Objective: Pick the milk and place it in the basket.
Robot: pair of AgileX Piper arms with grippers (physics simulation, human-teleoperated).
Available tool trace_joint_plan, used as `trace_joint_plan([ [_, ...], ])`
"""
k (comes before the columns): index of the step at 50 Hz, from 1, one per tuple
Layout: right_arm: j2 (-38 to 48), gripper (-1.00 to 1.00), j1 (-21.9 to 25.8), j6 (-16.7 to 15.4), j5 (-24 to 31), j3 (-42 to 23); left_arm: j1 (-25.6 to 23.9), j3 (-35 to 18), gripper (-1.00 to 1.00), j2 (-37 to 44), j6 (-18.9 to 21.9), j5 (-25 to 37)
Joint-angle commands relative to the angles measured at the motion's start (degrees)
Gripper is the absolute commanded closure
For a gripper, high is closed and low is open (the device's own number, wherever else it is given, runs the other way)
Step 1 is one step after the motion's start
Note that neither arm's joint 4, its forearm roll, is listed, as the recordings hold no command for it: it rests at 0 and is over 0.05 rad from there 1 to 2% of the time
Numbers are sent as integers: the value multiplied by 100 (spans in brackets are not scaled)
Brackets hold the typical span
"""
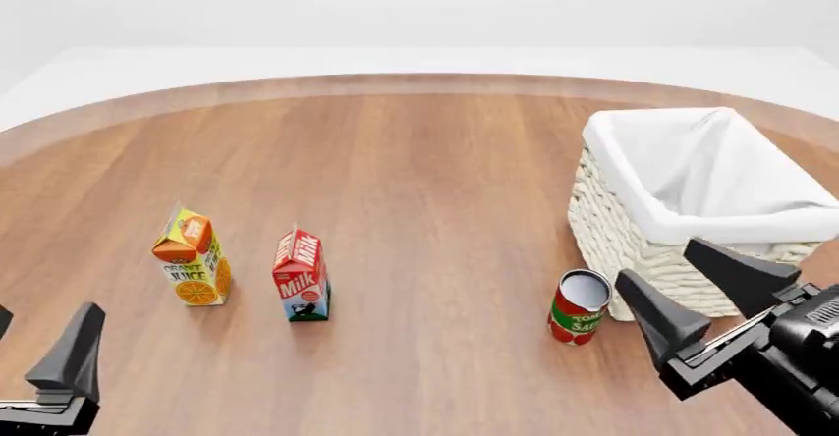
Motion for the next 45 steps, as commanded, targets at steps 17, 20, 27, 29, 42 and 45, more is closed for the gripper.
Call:
trace_joint_plan([
  [17, 1702, -100, 604, -97, 391, -1476, 0, 0, -100, 0, 0, 0],
  [20, 1866, -100, 743, -40, 487, -1633, 0, 0, -100, 0, 0, 0],
  [27, 2222, -100, 1056, 18, 727, -2030, 0, 0, -100, 0, 0, 0],
  [29, 2418, -100, 1113, 34, 748, -2160, 0, 0, -100, 0, 0, 0],
  [42, 2978, -100, 1224, 377, 863, -2753, 0, 0, -100, 0, 0, 0],
  [45, 3149, -100, 1296, 474, 918, -2895, 0, 0, -100, 0, 0, 0],
])
